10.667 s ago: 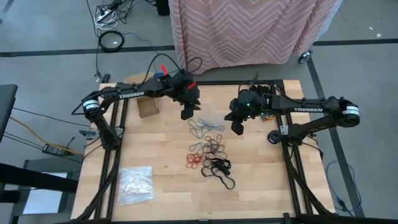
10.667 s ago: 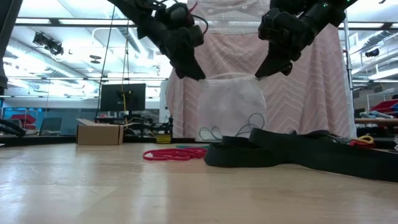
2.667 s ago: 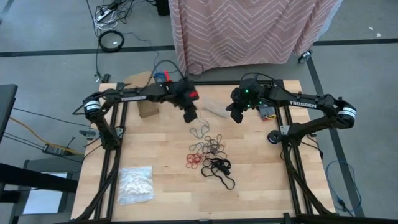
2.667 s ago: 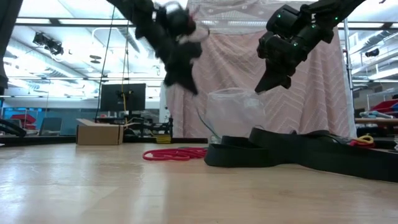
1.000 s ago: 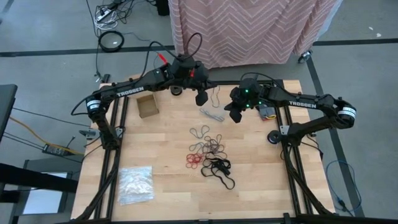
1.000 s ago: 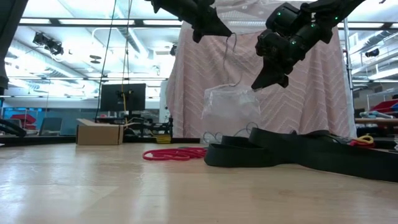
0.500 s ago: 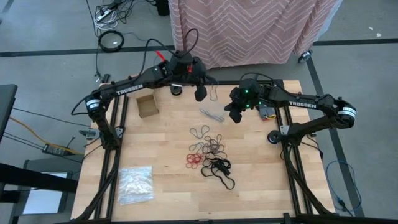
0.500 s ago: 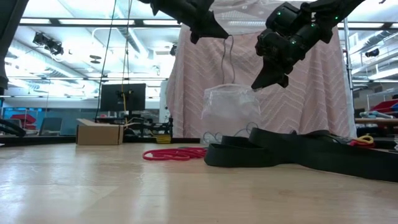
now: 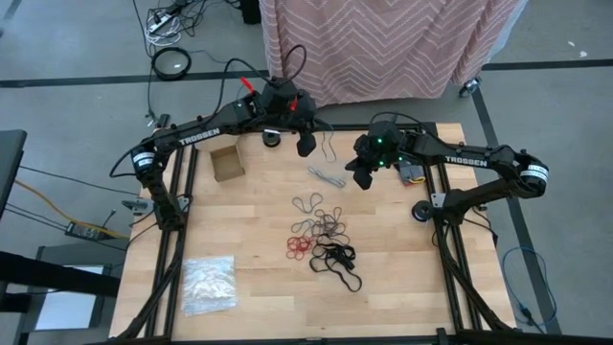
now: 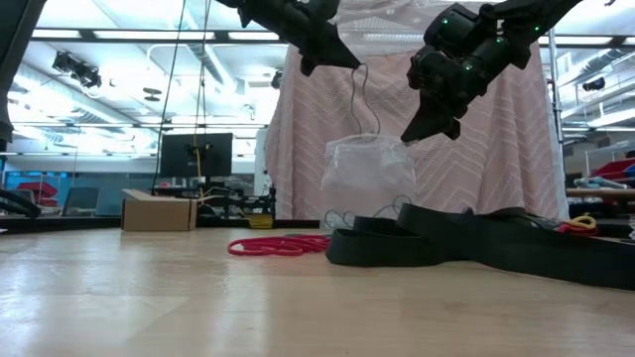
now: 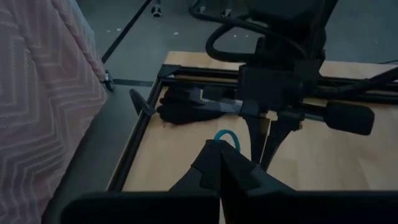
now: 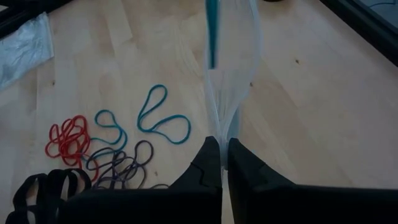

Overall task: Sort rubber bands
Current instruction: Put the blue rubber band into the transparent zip bag

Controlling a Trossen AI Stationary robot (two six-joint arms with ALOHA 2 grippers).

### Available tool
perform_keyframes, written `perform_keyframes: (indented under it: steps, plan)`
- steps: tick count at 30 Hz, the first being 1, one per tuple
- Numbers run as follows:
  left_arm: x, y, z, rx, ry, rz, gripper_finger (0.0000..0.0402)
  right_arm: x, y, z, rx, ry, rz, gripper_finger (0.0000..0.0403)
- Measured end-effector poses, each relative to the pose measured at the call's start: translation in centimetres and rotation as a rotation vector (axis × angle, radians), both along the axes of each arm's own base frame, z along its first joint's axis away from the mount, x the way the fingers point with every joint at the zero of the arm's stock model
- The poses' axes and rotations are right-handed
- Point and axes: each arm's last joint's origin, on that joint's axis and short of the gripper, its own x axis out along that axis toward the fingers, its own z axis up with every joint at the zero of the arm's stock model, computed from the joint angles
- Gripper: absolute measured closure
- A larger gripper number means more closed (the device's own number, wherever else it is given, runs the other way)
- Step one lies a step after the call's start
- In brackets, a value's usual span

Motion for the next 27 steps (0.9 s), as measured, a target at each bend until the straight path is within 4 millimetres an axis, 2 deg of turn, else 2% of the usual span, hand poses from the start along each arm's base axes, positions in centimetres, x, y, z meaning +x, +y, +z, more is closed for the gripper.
perform_keyframes:
  steps: [5,11,17,27]
  plan:
    - [0.3,0.1,-0.5,-0.007,0.015,-0.006,0.0401,0.0,0.0,0.0,-0.002,-0.002,0.000,0.0403]
    - [2.0,0.1,-4.2,-0.067,0.152,-0.052,0.0401,0.1,-0.1,0.1,-0.010,-0.016,-0.003,0.0403]
    - [3.5,0.0,-6.4,-0.075,0.181,-0.081,0.0401,0.1,-0.1,0.1,-0.009,-0.016,-0.003,0.0403]
    - [3.4,-0.2,-8.4,-0.151,0.295,-0.143,0.0393,0.1,-0.1,0.2,-0.014,-0.023,-0.007,0.0403]
